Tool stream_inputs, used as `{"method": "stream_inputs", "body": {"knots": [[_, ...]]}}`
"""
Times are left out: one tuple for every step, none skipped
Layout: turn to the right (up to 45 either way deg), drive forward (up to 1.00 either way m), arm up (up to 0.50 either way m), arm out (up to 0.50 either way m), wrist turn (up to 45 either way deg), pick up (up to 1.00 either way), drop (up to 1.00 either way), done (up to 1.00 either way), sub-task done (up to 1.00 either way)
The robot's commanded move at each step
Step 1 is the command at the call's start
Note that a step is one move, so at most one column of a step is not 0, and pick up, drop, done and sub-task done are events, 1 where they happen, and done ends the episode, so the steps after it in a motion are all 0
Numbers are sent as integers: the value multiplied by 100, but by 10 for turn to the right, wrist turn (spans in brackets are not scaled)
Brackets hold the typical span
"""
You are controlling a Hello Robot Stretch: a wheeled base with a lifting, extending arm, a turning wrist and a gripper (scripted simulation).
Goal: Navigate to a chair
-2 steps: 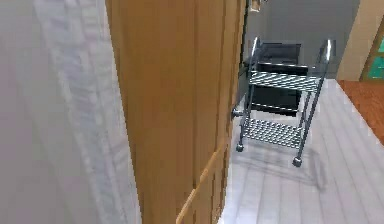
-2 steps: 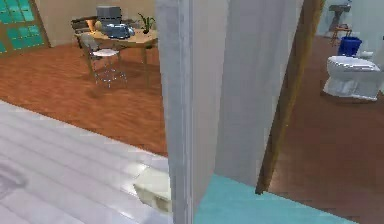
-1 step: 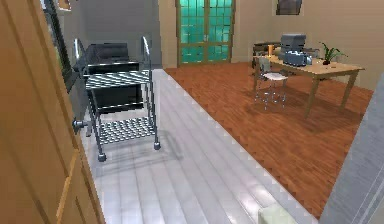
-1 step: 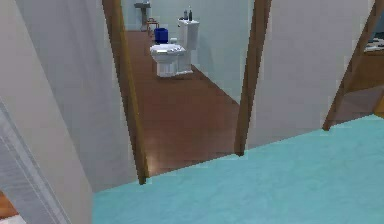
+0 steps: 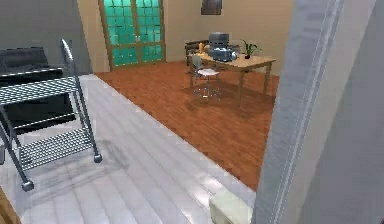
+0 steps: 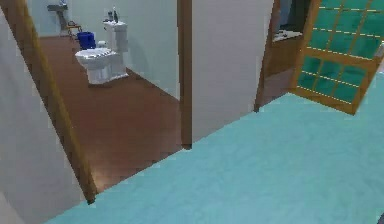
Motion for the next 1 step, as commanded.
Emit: {"method": "stream_inputs", "body": {"knots": [[0, 40, 0, 0, 0, 0, 0, 0, 0]]}}
